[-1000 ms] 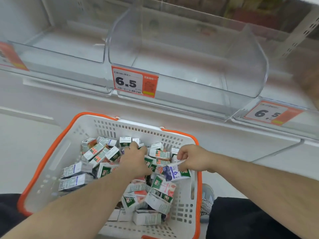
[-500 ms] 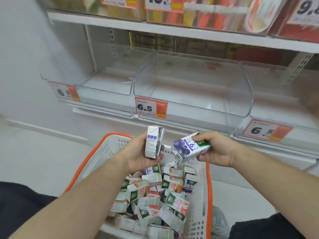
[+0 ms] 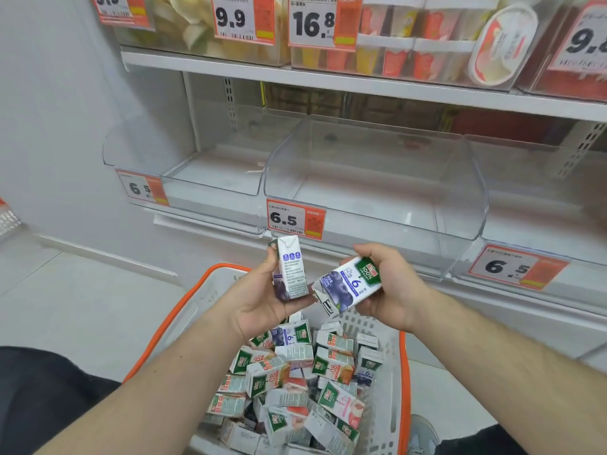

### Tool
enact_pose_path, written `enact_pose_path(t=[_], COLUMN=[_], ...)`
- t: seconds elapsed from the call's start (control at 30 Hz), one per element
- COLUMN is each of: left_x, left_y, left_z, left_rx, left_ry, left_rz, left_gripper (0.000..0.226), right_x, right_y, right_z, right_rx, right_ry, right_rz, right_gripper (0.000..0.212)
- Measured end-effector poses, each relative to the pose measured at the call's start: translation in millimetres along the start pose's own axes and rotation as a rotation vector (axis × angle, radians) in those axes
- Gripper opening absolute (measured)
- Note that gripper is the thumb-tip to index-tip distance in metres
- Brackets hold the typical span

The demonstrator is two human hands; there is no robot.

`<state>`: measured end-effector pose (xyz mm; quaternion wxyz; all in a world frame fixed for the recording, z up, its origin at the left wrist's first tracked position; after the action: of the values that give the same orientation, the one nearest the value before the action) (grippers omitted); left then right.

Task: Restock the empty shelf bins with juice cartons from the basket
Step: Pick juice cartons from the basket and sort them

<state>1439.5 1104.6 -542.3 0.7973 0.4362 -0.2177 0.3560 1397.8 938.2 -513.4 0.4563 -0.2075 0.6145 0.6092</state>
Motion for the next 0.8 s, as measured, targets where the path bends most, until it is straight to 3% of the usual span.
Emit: enact_pose_path(t=[0.13, 0.23, 0.33, 0.43, 0.57, 0.73, 0.8], left_x=[-4.9, -2.7, -0.9, 0.0, -3.9, -10.0, -8.5], left_y=[-7.0, -4.9, -3.6, -1.4, -7.8, -6.9, -7.0], left_z=[-7.3, -10.8, -10.5, -1.2, 6.1, 23.1, 31.2], left_rx=[0.058, 0.021, -0.016, -0.012, 0.104, 0.093, 0.082], left_ry=[-0.080, -0.034, -0.051, -0.051, -0.065, -0.303, -0.426], left_rz=[0.013, 0.045, 0.040, 0.002, -0.036, -0.062, 0.002], left_gripper=[0.059, 0.052, 0.046, 0.040, 0.059, 0.020, 0.011], right_x=[-26.6, -39.7, -46.5, -51.2, -51.7, -59.3, -61.6], right_y=[8.3, 22.1, 35.7, 46.0, 54.8, 63.3, 66.5], right_z=[-8.7, -7.3, -6.8, -9.5, -12.0, -25.0, -30.9], right_rx=[0.124, 0.190, 0.195, 0.207, 0.202, 0.253, 0.290], right_ry=[0.418, 0.665, 0.731, 0.799, 0.857, 0.860, 0.861], right_rz=[-0.356, -0.584, -0.712, -0.810, -0.871, -0.939, -0.959], right_gripper=[0.012, 0.046, 0.070, 0.084, 0.094, 0.095, 0.094])
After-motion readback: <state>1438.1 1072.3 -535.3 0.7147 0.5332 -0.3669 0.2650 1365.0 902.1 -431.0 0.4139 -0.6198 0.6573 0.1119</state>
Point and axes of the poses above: each hand's wrist, its own y-axis away from the middle knuckle, its own z-axis out of the palm, x = y × z, the point moved 7 cm from there along -y, towards the middle knuckle, and after that the axes turned 5 degrees about x, right-handed, at the moved point
